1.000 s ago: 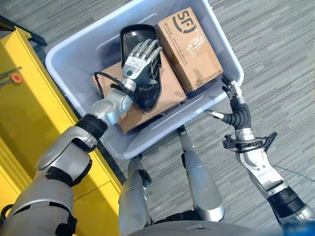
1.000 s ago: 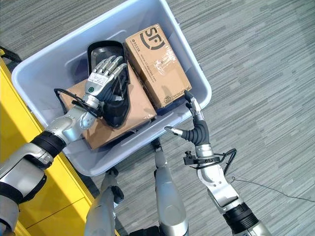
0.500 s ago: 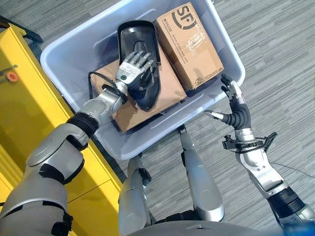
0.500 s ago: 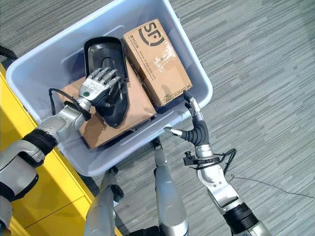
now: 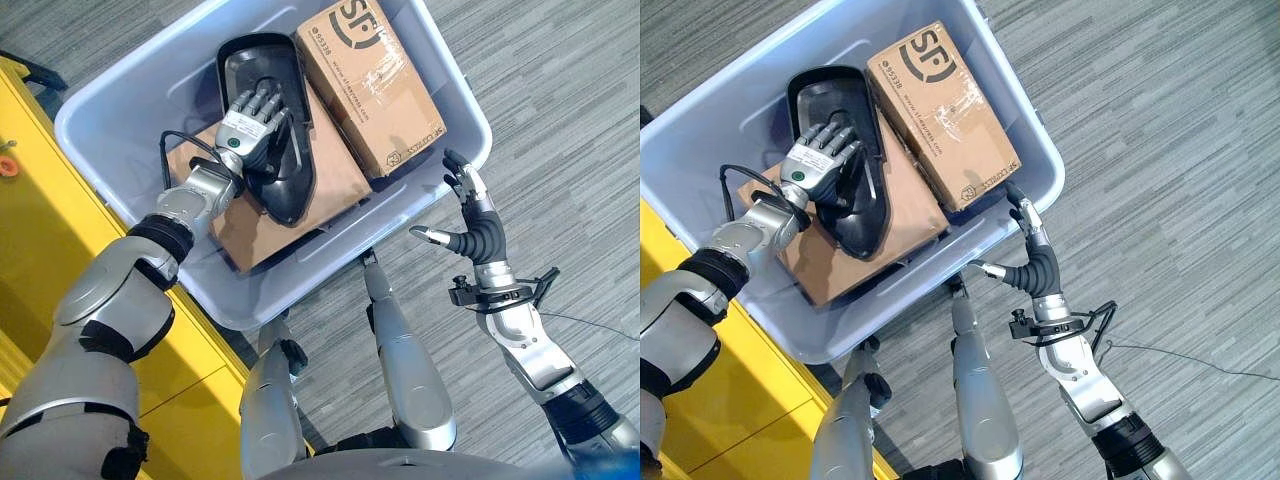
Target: Move parts from the plastic box to the shelf.
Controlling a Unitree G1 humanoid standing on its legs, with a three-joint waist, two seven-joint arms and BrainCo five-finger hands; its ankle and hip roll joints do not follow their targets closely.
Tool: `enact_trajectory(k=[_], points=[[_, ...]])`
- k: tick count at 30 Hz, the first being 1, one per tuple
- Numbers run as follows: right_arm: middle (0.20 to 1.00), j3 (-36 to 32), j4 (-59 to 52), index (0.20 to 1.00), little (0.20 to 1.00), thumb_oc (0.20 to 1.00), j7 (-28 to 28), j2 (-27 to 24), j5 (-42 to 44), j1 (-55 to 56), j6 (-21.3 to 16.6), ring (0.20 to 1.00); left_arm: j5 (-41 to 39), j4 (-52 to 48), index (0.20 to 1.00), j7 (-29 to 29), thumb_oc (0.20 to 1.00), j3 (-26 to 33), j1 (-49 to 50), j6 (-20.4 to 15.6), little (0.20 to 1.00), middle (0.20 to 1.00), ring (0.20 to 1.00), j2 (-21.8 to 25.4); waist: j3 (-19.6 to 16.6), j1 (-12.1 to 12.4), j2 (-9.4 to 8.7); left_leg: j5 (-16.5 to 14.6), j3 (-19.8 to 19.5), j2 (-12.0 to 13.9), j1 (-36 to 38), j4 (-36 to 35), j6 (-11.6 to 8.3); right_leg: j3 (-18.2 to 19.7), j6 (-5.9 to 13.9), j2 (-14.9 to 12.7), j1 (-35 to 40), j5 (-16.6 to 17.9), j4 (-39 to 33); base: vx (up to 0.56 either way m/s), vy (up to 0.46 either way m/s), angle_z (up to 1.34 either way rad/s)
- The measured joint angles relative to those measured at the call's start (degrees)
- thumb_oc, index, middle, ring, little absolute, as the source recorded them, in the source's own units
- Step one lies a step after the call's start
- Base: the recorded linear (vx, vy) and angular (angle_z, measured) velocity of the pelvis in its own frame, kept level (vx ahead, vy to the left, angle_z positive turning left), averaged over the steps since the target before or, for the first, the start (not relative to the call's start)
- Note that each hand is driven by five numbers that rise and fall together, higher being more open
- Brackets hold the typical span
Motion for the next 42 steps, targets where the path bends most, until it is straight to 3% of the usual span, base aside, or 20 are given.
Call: enact_trajectory(k=[7,11,13,15,17,24,31,36,42], points=[[1.0,-0.13,-1.08,1.0,1.0,1.0,0.89,0.03,0.12,0.38,0.05,1.0,-0.65,4.08,1.0,-3.63,1.0,0.24,-2.47,1.52,1.0,1.0,1.0,-0.83,-0.01,-1.32,-0.02,0.1,0.15,0.28,-1.35,-0.02,-0.18,0.16,-0.31,0.43,-1.69,0.41,0.01,0.01,-0.002,-0.03],[1.0,-3.15,-4.76,1.0,1.0,1.0,4.04,0.49,2.81,7.08,0.4,1.0,-4.01,7.14,1.0,-7.64,1.0,3.92,-2.78,2.39,1.0,1.0,1.0,-5.37,-0.09,-1.41,-0.01,0.18,-0.01,0.38,-1.16,-0.01,-0.2,0.12,-0.32,0.48,-1.41,0.47,0.01,0.0,-0.031,0.01],[1.0,-3.76,-5.24,1.0,1.0,1.0,6.31,0.92,5.1,8.28,1.08,1.0,-7.48,9.98,1.0,-9.12,1.0,10.21,-2.65,2.94,1.0,1.0,1.0,-9.18,-1.06,-1.39,-0.07,0.22,-0.19,0.46,-1.02,-0.01,-0.2,-0.12,-0.32,0.51,-1.13,0.46,0.01,0.0,-0.013,0.04],[1.0,-3.68,-5.07,1.0,1.0,1.0,7.12,1.0,6.03,8.3,1.33,1.0,-9.81,10.29,1.0,-11.84,1.0,9.92,-2.14,2.99,1.0,1.0,1.0,-9.22,-2.18,-1.35,0.01,0.24,-0.19,0.44,-1.02,-0.02,-0.22,-0.07,-0.31,0.5,-1.13,0.46,0.01,0.0,0.0,0.0],[1.0,-3.38,-4.4,1.0,1.0,1.0,8.16,2.22,7.98,8.86,1.59,1.0,-18.92,12.24,1.0,-13.69,1.0,18.62,-0.46,2.65,1.0,1.0,1.0,-12.0,-3.42,-1.48,0.34,0.31,-0.25,0.67,-0.75,-0.03,-0.33,-0.15,-0.31,0.67,-0.84,0.46,0.01,0.0,0.0,0.0],[1.0,-1.51,-4.28,1.0,1.0,1.0,9.47,2.26,9.28,8.86,1.67,1.0,-34.31,13.22,1.0,-14.37,1.0,25.39,0.69,0.74,1.0,1.0,1.0,-12.88,-4.04,-1.49,0.8,0.48,-0.25,0.97,-0.51,-0.06,-0.47,-0.15,-0.41,0.99,-0.64,0.54,0.0,0.0,0.0,0.0],[1.0,-0.09,-4.25,1.0,1.0,1.0,7.59,2.23,9.5,8.25,1.67,1.0,-55.06,12.9,1.0,-12.17,1.0,38.0,3.39,-3.21,1.0,1.0,1.0,-15.66,-4.22,-1.51,1.03,0.52,-0.16,1.28,0.29,-0.29,-0.55,-0.07,-0.48,1.29,-0.02,0.6,0.0,0.0,0.004,-0.01],[1.0,0.21,-2.13,1.0,1.0,1.0,4.9,2.25,8.92,5.77,2.06,1.0,-70.75,7.3,1.0,-12.01,1.0,42.32,7.53,-6.38,1.0,1.0,1.0,-17.68,-4.26,-1.33,1.04,0.42,-0.06,1.25,0.67,-0.3,-0.71,0.09,-0.46,1.34,0.24,0.57,-0.01,0.0,0.007,0.0],[1.0,1.04,-1.95,1.0,1.0,1.0,3.39,2.21,8.82,3.96,2.43,1.0,-73.84,4.17,1.0,-11.97,1.0,42.03,10.4,-6.96,1.0,1.0,1.0,-18.28,-4.27,-1.25,1.02,0.42,-0.08,1.23,0.68,-0.3,-0.71,0.08,-0.47,1.3,0.27,0.57,-0.01,0.0,0.0,0.0]])
